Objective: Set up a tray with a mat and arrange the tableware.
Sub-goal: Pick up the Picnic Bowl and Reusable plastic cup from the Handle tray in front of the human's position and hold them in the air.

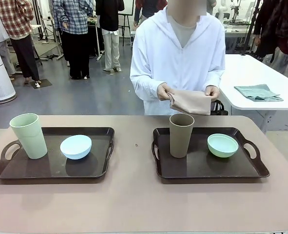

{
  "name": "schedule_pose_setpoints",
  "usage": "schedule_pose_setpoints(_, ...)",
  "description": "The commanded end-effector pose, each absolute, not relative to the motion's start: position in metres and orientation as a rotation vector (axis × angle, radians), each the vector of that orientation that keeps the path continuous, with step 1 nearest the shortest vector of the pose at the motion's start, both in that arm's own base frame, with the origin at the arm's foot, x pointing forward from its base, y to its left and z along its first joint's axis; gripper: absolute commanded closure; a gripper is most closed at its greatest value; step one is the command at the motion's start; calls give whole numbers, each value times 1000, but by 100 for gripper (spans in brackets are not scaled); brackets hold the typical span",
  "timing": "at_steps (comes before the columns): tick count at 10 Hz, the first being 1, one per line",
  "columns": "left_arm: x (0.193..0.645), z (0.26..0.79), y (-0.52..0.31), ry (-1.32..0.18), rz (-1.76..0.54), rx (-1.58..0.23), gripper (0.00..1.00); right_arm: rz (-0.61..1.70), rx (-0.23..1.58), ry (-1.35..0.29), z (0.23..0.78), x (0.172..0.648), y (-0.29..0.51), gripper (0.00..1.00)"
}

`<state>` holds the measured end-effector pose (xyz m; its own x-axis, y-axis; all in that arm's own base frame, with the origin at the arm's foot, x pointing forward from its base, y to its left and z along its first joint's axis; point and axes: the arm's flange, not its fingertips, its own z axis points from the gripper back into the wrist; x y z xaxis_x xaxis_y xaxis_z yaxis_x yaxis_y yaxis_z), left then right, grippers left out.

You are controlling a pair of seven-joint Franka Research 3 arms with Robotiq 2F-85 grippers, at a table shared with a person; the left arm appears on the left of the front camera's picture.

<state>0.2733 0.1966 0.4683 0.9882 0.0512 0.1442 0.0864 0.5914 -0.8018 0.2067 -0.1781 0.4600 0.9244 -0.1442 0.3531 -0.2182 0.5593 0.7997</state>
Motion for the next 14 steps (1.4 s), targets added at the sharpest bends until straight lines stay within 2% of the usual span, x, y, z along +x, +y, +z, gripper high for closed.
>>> schedule_pose_setpoints(1, 272, 472, 196, -175, -31, -958, 0, 59, 1005, -427, 460, 209, -178, 0)
schedule_pose_setpoints(5, 273, 468, 196, -158, -21, -939, 0, 46, 984, -405, 460, 207, -178, 0)
schedule_pose_setpoints(6, 289, 481, 181, -173, -101, -914, 0, 85, 942, -400, 470, 219, -164, 0)
schedule_pose_setpoints(8, 304, 535, 128, -231, -260, -742, 0, 145, 803, -350, 494, 240, -107, 0)
schedule_pose_setpoints(10, 323, 570, 59, -276, -537, -512, 0, 175, 634, -280, 523, 263, -54, 0)
schedule_pose_setpoints(12, 348, 584, -15, -265, -755, -380, 0, 150, 477, -187, 525, 297, -6, 0)
schedule_pose_setpoints(14, 366, 579, -88, -242, -936, -238, 0, 55, 305, -142, 503, 333, 29, 0)
